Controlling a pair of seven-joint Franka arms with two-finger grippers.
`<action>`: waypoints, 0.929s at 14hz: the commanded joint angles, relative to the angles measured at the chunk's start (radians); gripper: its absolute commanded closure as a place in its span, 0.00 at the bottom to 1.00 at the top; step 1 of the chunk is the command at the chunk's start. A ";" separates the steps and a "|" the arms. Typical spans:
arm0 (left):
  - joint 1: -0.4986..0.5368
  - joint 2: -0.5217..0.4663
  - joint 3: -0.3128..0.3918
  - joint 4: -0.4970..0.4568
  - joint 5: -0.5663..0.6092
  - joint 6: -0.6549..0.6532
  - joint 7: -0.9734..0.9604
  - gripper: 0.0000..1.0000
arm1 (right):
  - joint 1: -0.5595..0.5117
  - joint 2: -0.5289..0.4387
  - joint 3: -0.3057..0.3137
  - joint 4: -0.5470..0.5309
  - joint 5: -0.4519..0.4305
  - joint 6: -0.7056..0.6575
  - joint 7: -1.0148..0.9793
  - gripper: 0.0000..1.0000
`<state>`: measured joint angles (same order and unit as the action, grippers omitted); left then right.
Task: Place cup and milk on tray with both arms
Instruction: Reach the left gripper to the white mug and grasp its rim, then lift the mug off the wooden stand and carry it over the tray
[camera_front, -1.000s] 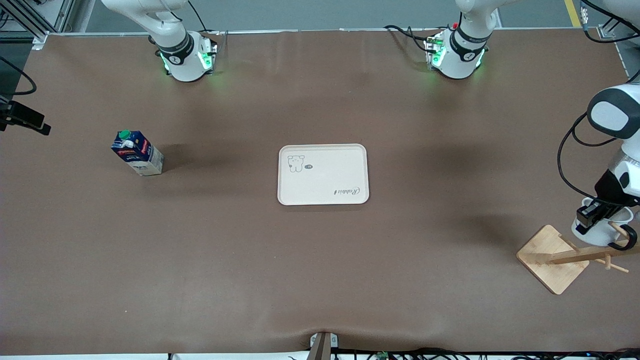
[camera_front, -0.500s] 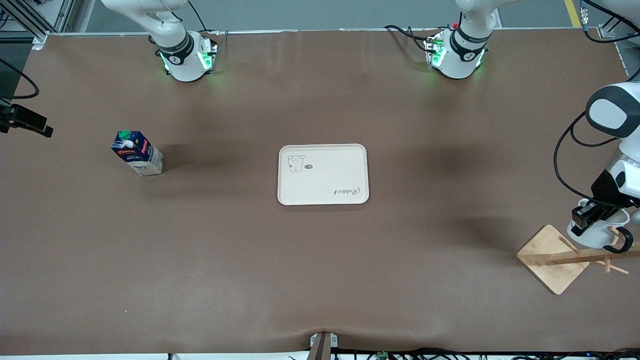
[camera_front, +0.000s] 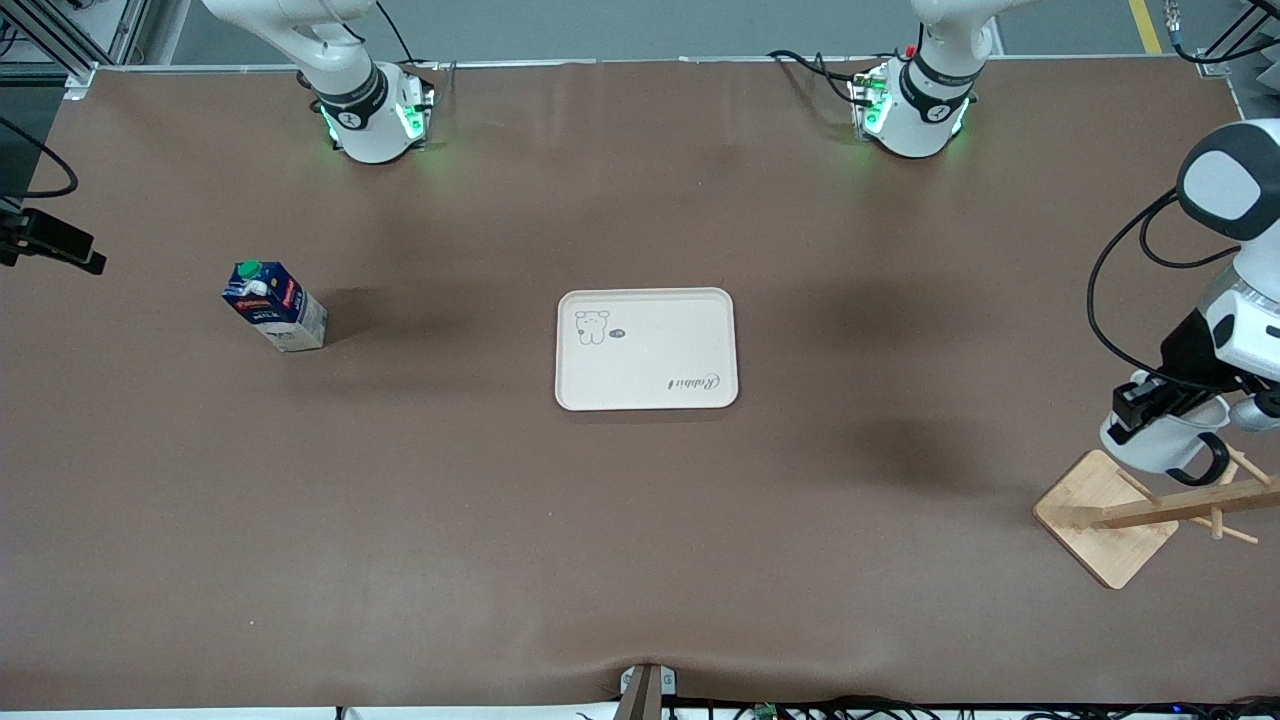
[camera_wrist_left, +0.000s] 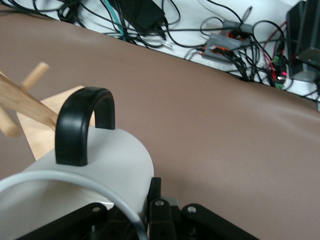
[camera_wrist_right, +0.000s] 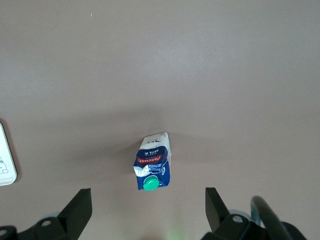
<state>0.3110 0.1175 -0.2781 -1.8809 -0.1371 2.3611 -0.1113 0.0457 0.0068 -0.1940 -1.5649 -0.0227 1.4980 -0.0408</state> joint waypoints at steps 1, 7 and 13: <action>0.002 -0.007 -0.062 0.063 0.101 -0.126 -0.109 1.00 | -0.012 0.012 0.010 0.022 -0.006 -0.005 0.001 0.00; -0.094 0.042 -0.182 0.088 0.206 -0.224 -0.341 1.00 | -0.015 0.012 0.010 0.022 -0.003 -0.004 0.004 0.00; -0.355 0.175 -0.182 0.091 0.266 -0.224 -0.628 1.00 | -0.013 0.012 0.010 0.023 -0.002 -0.004 0.006 0.00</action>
<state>0.0152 0.2430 -0.4622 -1.8184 0.0773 2.1550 -0.6640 0.0453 0.0083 -0.1937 -1.5643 -0.0227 1.5006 -0.0408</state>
